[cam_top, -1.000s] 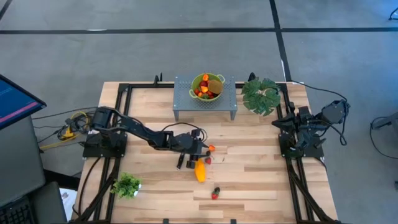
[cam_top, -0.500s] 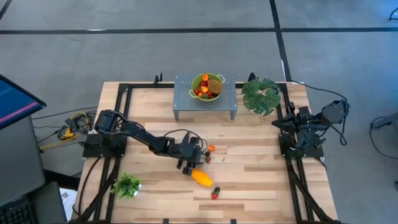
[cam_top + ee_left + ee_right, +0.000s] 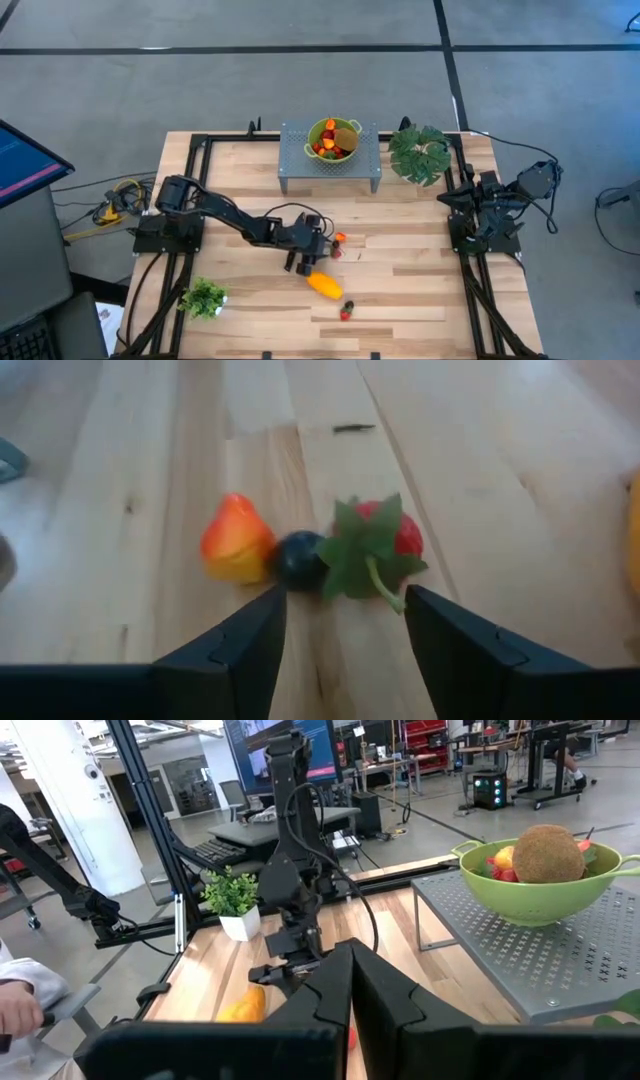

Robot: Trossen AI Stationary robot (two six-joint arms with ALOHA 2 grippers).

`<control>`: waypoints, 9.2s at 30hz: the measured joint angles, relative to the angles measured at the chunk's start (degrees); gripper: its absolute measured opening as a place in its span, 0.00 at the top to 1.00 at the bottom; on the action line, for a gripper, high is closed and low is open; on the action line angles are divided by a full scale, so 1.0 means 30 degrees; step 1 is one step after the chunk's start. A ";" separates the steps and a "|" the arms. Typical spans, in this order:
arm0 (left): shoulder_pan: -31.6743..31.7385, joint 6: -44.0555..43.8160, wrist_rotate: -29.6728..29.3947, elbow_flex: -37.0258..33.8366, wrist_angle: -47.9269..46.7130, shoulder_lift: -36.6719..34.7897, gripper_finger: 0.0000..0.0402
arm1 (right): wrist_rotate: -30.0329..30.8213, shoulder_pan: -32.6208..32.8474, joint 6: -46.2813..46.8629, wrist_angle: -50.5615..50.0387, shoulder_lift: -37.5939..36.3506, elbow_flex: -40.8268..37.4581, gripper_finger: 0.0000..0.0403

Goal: Pick & Place Fruit
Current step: Put the strawberry into the green strainer bowl on the shelf, then put the peach into the green strainer bowl on the shelf

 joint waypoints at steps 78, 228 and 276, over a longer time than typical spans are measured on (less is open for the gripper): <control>-0.0809 -0.1502 0.2757 0.1676 0.5930 0.4250 0.66 | 0.0003 0.0000 -0.0003 0.0000 0.0000 0.0000 0.99; 1.0324 -0.0163 0.0073 0.1639 0.4399 -0.5900 0.62 | -0.0001 0.0000 -0.0007 0.0000 0.0000 0.0000 0.99; -0.2273 0.0648 0.1064 -0.0703 -0.5975 -0.8908 0.44 | 0.0000 -0.0007 -0.0001 0.0000 0.0005 0.0000 0.99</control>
